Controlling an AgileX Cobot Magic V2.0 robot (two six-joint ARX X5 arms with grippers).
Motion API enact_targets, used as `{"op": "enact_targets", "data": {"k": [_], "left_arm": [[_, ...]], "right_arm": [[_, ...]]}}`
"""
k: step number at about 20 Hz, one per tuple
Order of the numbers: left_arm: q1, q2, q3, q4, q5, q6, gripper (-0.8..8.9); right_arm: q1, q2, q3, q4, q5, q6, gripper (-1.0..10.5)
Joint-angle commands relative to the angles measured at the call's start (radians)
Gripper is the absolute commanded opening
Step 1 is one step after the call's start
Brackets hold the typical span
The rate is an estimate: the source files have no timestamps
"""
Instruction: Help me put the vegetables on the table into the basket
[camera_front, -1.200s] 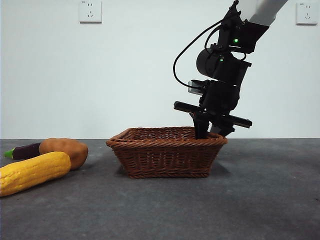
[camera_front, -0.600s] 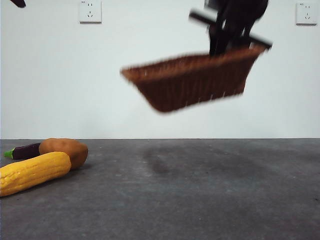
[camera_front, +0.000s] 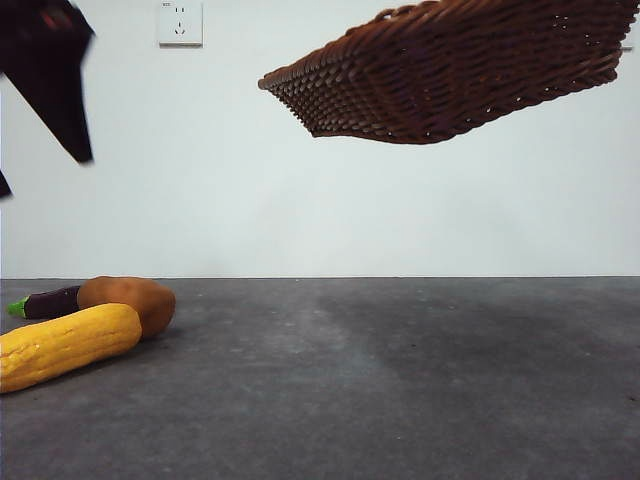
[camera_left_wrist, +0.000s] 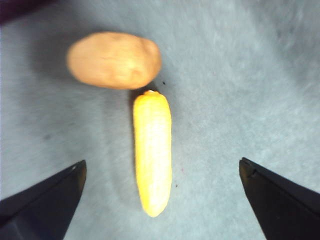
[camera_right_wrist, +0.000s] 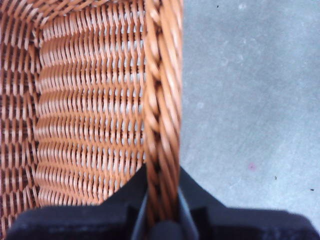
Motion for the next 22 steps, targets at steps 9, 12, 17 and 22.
{"op": "enact_targets", "data": {"k": [9,12,17,22], "left_arm": [[-0.095,0.274,0.004,0.087,-0.146,-0.005,6.56],[-0.099,0.299,0.004,0.133,-0.174,-0.020,6.56],[-0.106,0.335,0.004,0.158,-0.200,-0.043,6.56],[-0.141,0.372,0.004,0.158,-0.200,-0.065,6.56]], "right_arm": [[-0.001,-0.014,-0.156,0.072,-0.011,0.024,-0.1],[-0.001,-0.014,-0.231,0.140,-0.011,0.051,-0.1],[-0.001,-0.019,-0.242,0.198,-0.024,0.063,-0.1],[-0.001,-0.019,-0.241,0.225,-0.045,0.072,-0.1]]}}
